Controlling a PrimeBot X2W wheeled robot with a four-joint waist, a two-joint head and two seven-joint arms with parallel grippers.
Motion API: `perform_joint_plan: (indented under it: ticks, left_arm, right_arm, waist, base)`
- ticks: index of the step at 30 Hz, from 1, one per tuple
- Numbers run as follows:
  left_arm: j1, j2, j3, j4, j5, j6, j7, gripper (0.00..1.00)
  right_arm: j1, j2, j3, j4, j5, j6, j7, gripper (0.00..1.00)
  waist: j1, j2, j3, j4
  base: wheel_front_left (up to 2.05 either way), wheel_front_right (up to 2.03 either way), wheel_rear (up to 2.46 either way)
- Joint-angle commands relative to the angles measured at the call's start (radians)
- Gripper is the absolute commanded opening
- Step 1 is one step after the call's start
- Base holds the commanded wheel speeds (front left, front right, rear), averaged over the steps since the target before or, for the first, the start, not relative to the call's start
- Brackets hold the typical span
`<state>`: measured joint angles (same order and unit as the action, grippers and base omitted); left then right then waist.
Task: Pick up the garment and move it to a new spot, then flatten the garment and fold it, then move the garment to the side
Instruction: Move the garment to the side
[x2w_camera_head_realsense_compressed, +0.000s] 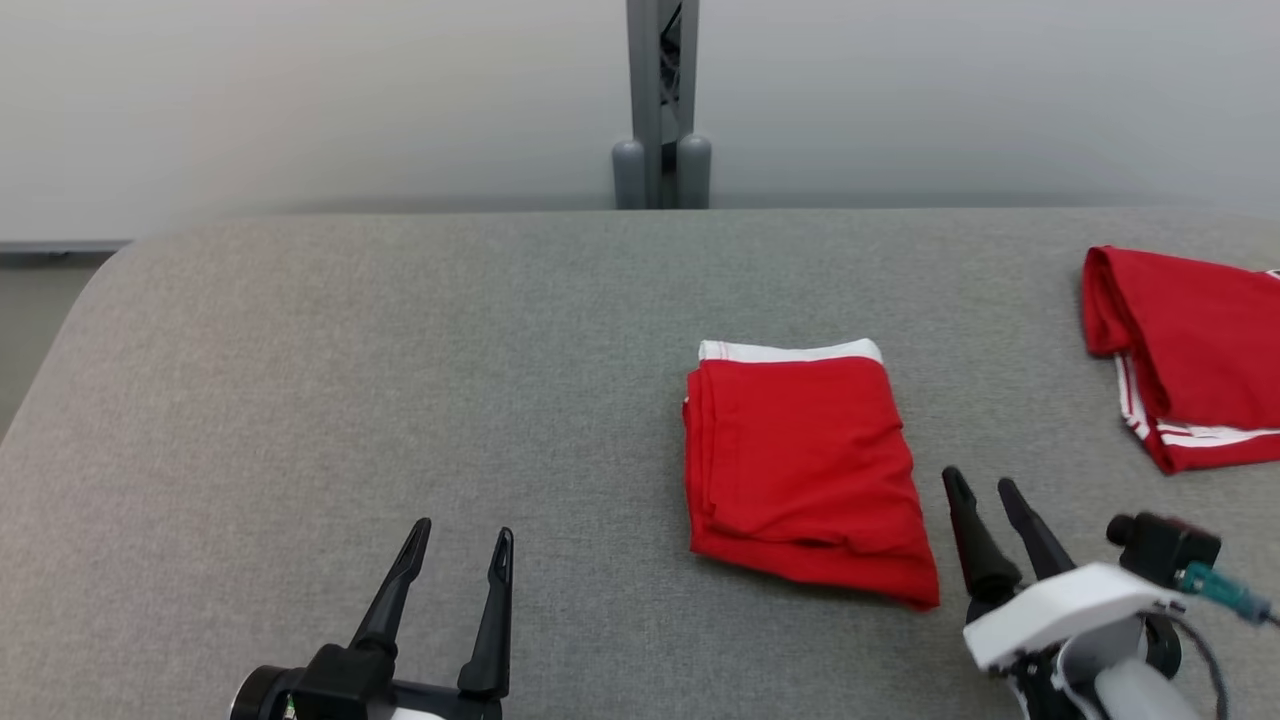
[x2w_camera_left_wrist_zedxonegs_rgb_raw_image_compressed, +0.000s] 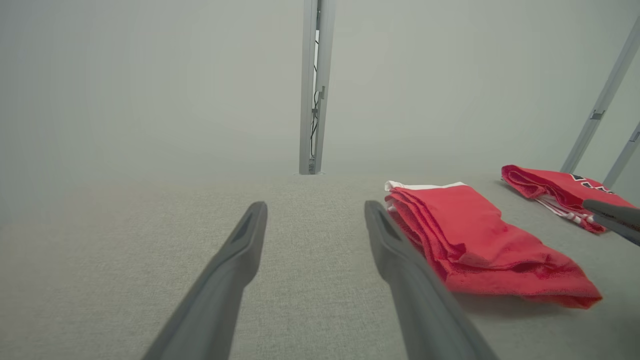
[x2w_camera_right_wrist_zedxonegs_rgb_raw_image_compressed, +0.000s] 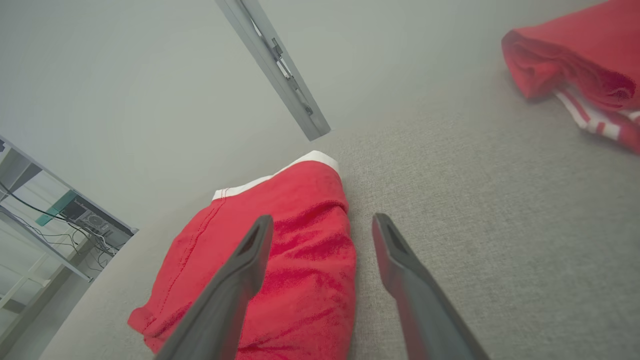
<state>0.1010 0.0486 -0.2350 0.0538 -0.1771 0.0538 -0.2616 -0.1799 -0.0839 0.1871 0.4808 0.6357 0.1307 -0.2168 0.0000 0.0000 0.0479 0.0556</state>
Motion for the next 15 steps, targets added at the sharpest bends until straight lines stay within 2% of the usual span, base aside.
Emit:
perform_joint_plan:
  ticks: [1, 7, 15]
  left_arm:
    - [-0.016, 0.004, -0.001, -0.002, 0.004, -0.004, -0.004, 1.0]
    - [-0.052, 0.004, -0.019, -0.004, 0.003, -0.005, -0.004, 1.0]
    - [-0.097, 0.004, -0.036, -0.007, 0.0, -0.001, -0.004, 1.0]
  right_arm:
    - [-0.031, -0.027, 0.014, 0.012, 0.043, 0.0, 0.016, 1.0]
    - [-0.143, -0.11, 0.108, 0.09, 0.278, 0.0, 0.097, 1.0]
    - [-0.237, -0.198, 0.219, 0.15, 0.454, 0.0, 0.178, 1.0]
  waist:
    - [0.0, 0.0, 0.023, 0.021]
    - [0.0, 0.0, 0.077, 0.06]
    - [0.0, 0.0, 0.146, 0.098]
  base:
    - [0.0, 0.0, 0.0]
    - [0.0, 0.0, 0.0]
    - [0.0, 0.0, 0.0]
